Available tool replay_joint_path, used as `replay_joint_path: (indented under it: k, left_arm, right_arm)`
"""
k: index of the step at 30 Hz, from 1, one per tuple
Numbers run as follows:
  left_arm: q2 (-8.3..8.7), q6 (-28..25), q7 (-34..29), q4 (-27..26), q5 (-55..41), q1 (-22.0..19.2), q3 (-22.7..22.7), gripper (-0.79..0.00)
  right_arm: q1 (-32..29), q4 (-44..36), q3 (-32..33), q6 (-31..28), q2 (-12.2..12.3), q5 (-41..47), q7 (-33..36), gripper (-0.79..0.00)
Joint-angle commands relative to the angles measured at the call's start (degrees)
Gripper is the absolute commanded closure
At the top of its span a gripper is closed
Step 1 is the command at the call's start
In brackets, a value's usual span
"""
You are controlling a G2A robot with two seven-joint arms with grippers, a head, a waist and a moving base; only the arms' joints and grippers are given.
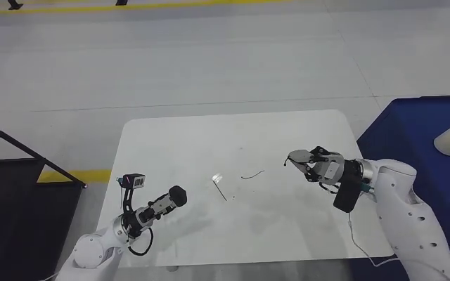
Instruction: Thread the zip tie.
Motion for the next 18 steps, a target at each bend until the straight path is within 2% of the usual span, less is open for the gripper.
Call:
replay_joint_path:
  k: [1, 3, 5, 10, 13, 18]
  left_arm:
    - [0.06, 2.48, -0.58, -2.16, 1.65, -0.17, 0.8, -0.785]
    - [-0.03, 5.81, 2.62, -5.14, 8.22, -0.99, 1.81, -0.785]
    - [-0.48, 11.55, 7.37, -8.84, 13.19, -1.92, 4.97, -0.785]
    - [-1.61, 29.98, 15.86, -14.94, 28.41, -7.36, 13.84, -0.785]
    - [-2.77, 42.22, 19.47, -16.21, 27.86, -11.36, 18.76, -0.785]
    - [-2.77, 42.22, 19.47, -16.21, 27.86, -11.36, 18.76, -0.785]
  right_arm:
    - [0.0, 0.01, 0.0, 0.01, 0.0, -0.04, -0.01, 0.0]
    - [0.0, 0.01, 0.0, 0.01, 0.0, -0.04, -0.01, 0.0]
    - [0.0, 0.01, 0.0, 0.01, 0.0, -0.04, -0.01, 0.0]
    - [0.0, 0.01, 0.0, 0.01, 0.0, -0.04, -0.01, 0.0]
    - [0.0, 0.01, 0.0, 0.01, 0.0, -0.04, -0.01, 0.0]
    - [0.0, 0.01, 0.0, 0.01, 0.0, -0.04, -0.01, 0.0]
